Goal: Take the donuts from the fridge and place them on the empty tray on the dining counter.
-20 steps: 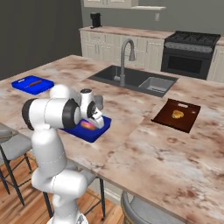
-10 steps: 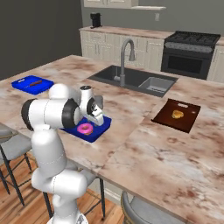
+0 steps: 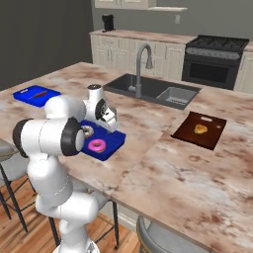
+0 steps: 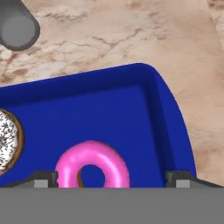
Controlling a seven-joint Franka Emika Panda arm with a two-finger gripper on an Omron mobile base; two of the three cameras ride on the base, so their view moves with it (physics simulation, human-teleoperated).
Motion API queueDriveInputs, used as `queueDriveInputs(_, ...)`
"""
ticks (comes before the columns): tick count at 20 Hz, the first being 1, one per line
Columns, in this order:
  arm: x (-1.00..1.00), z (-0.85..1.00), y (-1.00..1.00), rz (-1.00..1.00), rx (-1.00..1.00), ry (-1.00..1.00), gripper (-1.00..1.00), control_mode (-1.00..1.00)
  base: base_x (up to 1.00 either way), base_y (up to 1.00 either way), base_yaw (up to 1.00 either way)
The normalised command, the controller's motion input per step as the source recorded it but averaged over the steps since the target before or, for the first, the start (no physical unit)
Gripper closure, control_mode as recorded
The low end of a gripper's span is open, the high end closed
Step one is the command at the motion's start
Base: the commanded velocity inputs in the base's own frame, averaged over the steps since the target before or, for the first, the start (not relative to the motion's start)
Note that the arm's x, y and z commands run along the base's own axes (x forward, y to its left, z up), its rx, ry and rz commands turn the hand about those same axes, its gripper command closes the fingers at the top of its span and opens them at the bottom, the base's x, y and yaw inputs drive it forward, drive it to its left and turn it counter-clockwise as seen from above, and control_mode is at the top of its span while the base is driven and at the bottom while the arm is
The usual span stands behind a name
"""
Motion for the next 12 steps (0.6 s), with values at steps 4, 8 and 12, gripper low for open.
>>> queueDriveInputs(4, -0.72, 1.00, -0.06, 0.11, 0.00, 0.07, -1.00, -1.00, 0.00, 0.00, 0.00)
queueDriveInputs(8, -1.00, 0.79, 0.00, 0.31, -0.01, 0.00, -1.00, -1.00, 0.00, 0.00, 0.00)
queueDriveInputs(12, -1.00, 0.64, 0.00, 0.35, -0.04, -0.08, -1.00, -1.00, 0.00, 0.00, 0.00)
